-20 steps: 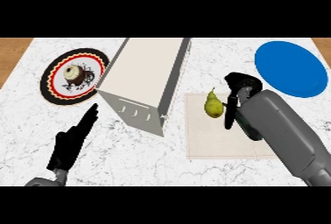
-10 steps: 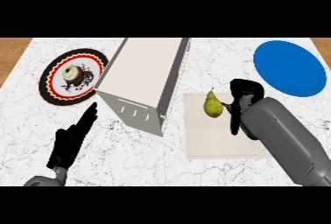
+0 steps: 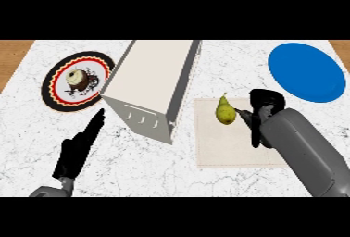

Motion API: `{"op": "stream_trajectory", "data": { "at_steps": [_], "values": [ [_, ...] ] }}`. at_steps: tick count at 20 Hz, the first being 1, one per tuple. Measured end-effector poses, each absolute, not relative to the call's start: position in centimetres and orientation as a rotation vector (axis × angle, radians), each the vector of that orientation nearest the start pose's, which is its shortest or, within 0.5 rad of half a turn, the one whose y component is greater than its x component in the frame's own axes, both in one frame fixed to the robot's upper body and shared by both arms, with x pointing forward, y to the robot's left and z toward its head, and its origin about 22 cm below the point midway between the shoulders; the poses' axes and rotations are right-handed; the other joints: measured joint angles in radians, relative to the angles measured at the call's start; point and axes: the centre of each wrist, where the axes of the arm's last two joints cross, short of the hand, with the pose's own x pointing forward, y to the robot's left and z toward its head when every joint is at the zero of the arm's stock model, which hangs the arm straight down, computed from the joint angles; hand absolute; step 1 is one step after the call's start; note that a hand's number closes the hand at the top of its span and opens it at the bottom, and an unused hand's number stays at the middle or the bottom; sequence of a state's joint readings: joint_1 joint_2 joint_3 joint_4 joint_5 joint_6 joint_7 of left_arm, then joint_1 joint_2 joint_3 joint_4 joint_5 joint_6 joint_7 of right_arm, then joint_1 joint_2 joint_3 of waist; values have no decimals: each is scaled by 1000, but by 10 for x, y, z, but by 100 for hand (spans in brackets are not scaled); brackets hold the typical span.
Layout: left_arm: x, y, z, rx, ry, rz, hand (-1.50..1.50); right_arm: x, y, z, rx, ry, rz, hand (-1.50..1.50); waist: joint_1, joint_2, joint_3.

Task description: Pick the eggplant from the placemat and place it in the tiered shelf

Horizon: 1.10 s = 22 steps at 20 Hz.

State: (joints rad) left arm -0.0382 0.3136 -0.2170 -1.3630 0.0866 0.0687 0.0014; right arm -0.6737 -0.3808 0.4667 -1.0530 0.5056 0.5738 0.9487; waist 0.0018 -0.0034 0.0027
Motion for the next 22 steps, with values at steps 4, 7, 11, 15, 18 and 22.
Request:
{"op": "stream_trajectory", "data": {
  "at_steps": [4, 7, 11, 15, 18, 22],
  "values": [
    [245, 262, -33, 111, -1359, -293, 0, 375, -191, 49, -859, -307, 1275, -150, 3, 0, 2],
    [246, 262, -30, 109, -1349, -296, 0, 374, -196, 44, -858, -288, 1278, -150, 3, 0, 1],
    [240, 260, -29, 108, -1350, -290, 0, 377, -198, 36, -857, -270, 1280, -150, 4, 0, -1],
    [240, 265, -30, 111, -1344, -289, 0, 376, -196, 28, -875, -279, 1288, 150, 3, -9, -10],
    [243, 261, -28, 111, -1337, -289, 0, 377, -201, 27, -867, -309, 1308, 150, 4, -13, -15],
    [239, 266, -27, 109, -1331, -289, 0, 376, -204, 23, -887, -347, 1305, 150, 5, -17, -20]
  ]
}}
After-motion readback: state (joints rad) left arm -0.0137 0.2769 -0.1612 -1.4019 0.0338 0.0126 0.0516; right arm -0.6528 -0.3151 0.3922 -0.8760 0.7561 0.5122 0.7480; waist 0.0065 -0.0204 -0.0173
